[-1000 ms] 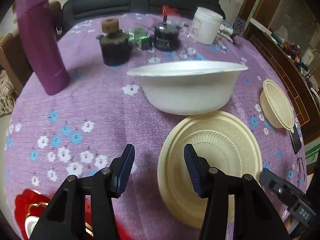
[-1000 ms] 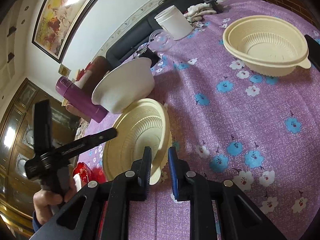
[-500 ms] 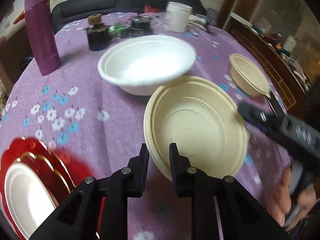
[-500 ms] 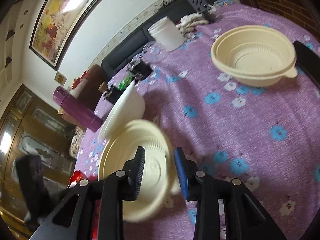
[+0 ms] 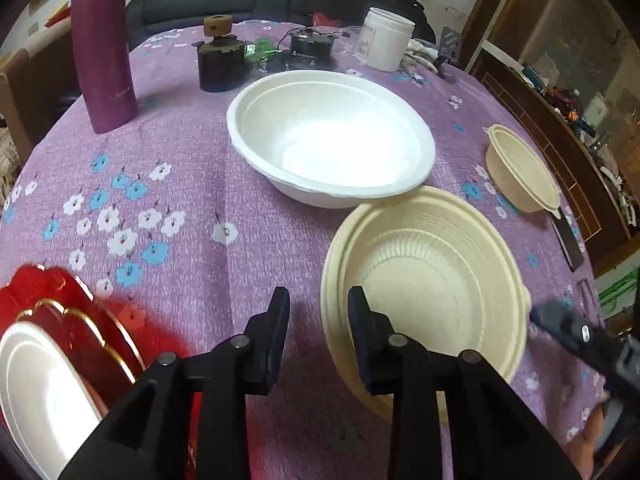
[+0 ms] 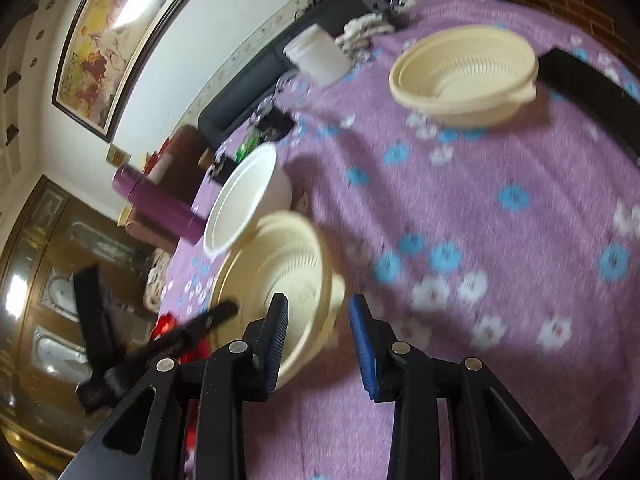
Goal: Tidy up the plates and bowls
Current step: 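Move the left gripper to the cream ribbed bowl and grasp its rim, then lift the cream ribbed bowl with the left gripper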
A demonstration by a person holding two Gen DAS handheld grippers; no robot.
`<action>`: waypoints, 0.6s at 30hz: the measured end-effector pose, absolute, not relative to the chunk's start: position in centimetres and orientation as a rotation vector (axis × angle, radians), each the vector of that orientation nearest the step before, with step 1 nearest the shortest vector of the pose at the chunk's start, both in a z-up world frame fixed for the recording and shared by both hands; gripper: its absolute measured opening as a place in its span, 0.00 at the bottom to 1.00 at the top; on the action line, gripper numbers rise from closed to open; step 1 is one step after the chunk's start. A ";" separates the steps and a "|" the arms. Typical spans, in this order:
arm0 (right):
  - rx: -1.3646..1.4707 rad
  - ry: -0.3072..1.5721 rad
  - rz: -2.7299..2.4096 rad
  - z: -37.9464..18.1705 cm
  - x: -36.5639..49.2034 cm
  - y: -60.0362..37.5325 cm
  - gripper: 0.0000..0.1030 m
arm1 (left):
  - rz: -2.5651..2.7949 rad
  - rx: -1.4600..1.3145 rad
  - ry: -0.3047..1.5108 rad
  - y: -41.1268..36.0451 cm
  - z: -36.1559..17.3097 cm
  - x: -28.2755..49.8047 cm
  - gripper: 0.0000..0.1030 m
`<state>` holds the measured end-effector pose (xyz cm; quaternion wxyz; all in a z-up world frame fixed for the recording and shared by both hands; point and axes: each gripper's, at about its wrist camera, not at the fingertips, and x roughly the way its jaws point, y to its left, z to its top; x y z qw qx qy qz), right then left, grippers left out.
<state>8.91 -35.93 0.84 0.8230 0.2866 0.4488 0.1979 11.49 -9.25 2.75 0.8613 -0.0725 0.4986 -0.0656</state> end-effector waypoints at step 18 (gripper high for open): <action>0.498 0.965 0.483 1.4 4.2 -33.8 0.16 | -0.177 -0.044 0.947 -10.8 4.7 4.3 0.15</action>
